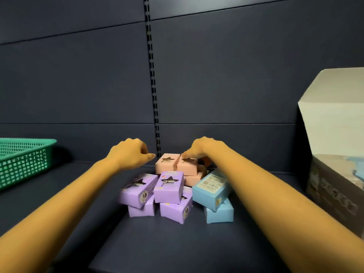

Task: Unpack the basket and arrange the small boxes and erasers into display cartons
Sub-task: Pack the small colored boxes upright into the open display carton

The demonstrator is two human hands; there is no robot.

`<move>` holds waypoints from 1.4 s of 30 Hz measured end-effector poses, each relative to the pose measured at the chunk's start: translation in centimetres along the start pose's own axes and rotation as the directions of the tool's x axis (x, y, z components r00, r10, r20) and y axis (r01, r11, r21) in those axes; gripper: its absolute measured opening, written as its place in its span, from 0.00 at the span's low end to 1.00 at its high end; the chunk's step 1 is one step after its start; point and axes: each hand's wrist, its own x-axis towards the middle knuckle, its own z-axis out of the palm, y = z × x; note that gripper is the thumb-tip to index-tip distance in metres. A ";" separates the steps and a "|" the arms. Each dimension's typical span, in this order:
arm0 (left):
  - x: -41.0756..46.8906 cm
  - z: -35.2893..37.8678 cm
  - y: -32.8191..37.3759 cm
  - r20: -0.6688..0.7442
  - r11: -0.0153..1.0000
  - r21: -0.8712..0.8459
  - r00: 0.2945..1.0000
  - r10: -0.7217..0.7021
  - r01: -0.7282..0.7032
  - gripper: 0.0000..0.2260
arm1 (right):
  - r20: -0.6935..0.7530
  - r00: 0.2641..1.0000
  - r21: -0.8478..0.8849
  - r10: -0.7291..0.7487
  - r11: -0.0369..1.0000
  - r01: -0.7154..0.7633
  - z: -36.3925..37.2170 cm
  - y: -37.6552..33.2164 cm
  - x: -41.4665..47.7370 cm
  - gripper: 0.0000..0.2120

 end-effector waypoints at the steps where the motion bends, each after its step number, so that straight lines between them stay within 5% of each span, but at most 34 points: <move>1: -0.2 -0.1 -0.4 0.018 1.000 0.005 1.000 -0.003 0.003 0.15 | 0.039 0.999 0.042 0.037 0.998 -0.038 0.3 -0.3 0.5 0.19; 4: -0.9 -0.4 -1.4 0.147 1.000 0.005 0.989 -0.019 0.018 0.18 | 0.170 0.977 0.158 0.125 0.976 -0.152 0.8 -1.1 1.8 0.18; 8: -2.1 -1.0 -2.2 0.383 0.936 -0.326 0.924 0.002 0.132 0.22 | 0.296 0.945 0.245 0.140 0.945 -0.217 0.6 -1.1 2.7 0.19; 18: -2.8 0.0 -2.1 0.548 0.916 -0.379 0.829 0.106 0.133 0.31 | 0.291 0.948 0.257 0.125 0.945 -0.204 1.1 -2.2 2.5 0.23; 22: -3.2 0.1 -1.4 0.489 0.922 -0.374 0.866 0.105 0.099 0.30 | 0.015 0.994 0.210 0.106 0.972 -0.106 0.8 -1.6 2.6 0.19; 27: -3.3 -2.2 -2.0 0.240 0.877 -0.477 0.969 0.064 0.060 0.29 | -0.103 0.995 0.371 0.009 0.928 0.030 -1.3 -0.6 0.4 0.13; 31: -3.2 -3.7 -0.9 0.170 0.698 -0.711 0.984 0.056 0.083 0.24 | -0.183 0.980 0.499 -0.074 0.852 0.158 -3.6 1.0 -2.9 0.14; 35: -3.3 -5.0 2.3 0.060 0.554 -0.824 0.956 0.288 -0.115 0.10 | -0.241 0.965 0.497 -0.107 0.840 0.217 -5.2 3.5 -5.6 0.13; 38: -3.0 -4.9 5.6 0.012 0.439 -0.888 0.945 0.327 -0.141 0.04 | -0.354 0.933 0.512 -0.063 0.822 0.250 -6.5 6.4 -7.1 0.15; 42: -3.6 -4.8 12.8 -0.067 0.315 -0.925 0.908 0.415 -0.212 0.08 | -0.489 0.872 0.489 -0.006 0.826 0.280 -8.5 12.2 -10.1 0.24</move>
